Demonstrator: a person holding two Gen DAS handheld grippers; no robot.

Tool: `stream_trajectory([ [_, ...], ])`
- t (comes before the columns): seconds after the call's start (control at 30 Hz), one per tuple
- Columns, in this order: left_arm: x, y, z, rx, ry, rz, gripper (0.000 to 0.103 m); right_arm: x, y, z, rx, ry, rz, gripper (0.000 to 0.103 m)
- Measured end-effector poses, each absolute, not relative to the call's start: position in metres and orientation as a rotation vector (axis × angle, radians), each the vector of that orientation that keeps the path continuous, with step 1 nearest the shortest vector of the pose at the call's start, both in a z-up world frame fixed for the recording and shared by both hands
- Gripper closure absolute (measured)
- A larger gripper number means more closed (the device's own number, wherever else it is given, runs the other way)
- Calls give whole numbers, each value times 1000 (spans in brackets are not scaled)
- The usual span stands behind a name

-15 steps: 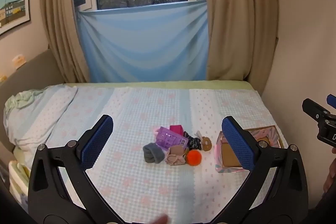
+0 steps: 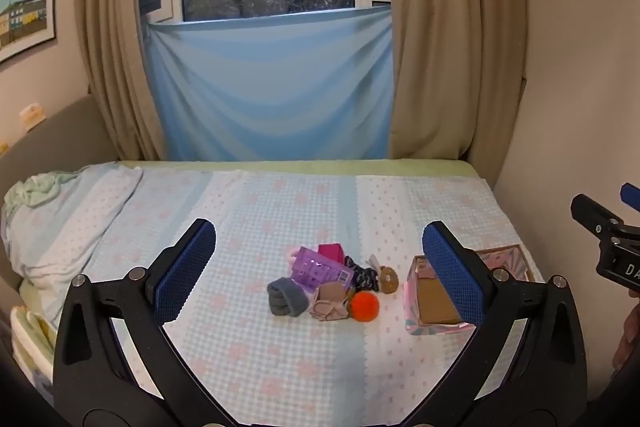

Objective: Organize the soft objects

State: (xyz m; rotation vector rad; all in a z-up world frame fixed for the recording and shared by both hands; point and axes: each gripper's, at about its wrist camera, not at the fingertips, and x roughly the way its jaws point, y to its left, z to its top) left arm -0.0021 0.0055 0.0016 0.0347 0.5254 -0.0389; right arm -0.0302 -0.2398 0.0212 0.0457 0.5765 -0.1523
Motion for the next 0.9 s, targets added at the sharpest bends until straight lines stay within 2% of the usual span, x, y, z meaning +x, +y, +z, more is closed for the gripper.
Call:
stream_trajectory([
  [0.9, -2, 10, 4, 28, 530, -28, 0, -30, -238, 19, 52, 579, -143, 0],
])
